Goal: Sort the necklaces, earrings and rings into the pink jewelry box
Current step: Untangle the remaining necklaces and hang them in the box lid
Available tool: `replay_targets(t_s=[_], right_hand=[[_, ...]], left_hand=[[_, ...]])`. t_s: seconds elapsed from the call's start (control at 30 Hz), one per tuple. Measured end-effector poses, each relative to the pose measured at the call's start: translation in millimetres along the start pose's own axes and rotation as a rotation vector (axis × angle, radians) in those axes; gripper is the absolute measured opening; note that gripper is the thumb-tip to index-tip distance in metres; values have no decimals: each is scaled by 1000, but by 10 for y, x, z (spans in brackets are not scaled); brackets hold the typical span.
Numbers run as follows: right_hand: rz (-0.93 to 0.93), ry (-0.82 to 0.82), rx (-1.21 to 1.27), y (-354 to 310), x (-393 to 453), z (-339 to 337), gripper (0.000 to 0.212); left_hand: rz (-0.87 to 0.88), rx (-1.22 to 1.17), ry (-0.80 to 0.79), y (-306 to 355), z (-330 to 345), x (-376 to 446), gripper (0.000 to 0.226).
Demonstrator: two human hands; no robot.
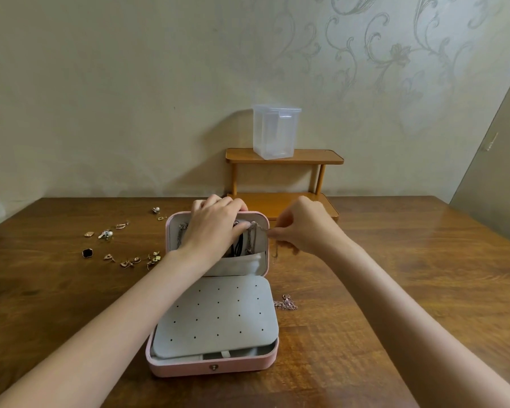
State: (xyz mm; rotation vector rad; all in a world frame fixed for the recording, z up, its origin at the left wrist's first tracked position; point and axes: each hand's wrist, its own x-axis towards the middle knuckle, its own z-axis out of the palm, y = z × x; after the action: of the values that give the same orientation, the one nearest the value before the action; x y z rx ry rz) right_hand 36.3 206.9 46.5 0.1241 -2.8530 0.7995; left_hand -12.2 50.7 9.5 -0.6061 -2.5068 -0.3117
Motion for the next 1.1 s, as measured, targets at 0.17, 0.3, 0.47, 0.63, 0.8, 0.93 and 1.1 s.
replay_targets(t_s=[0.17,0.3,0.47,0.63,0.8,0.93,1.1], right_hand=[[-82,237,114,-68,-27,300,8],[-119,321,163,-52,-70,458,9],[-149,252,95,-29,-55,506,16],[-251,184,-133,114,-144,563,11],[-366,76,-285,141,-243,639,25],[-281,-2,-332,74,-237,674,16],[-281,-71,-296,63,-159,593,19]], left_hand=[[-5,-19,-70,9,-58,31,27],[-5,-25,-58,7,-62,25,27],[-18,-31,-49,3,-38,28,23],[-36,-50,-76,6,-43,51,25],[-83,-47,-98,5,-59,70,24],[-119,-75,-86,23,-62,79,23],[-133,-126,-100,73,-99,103,22]])
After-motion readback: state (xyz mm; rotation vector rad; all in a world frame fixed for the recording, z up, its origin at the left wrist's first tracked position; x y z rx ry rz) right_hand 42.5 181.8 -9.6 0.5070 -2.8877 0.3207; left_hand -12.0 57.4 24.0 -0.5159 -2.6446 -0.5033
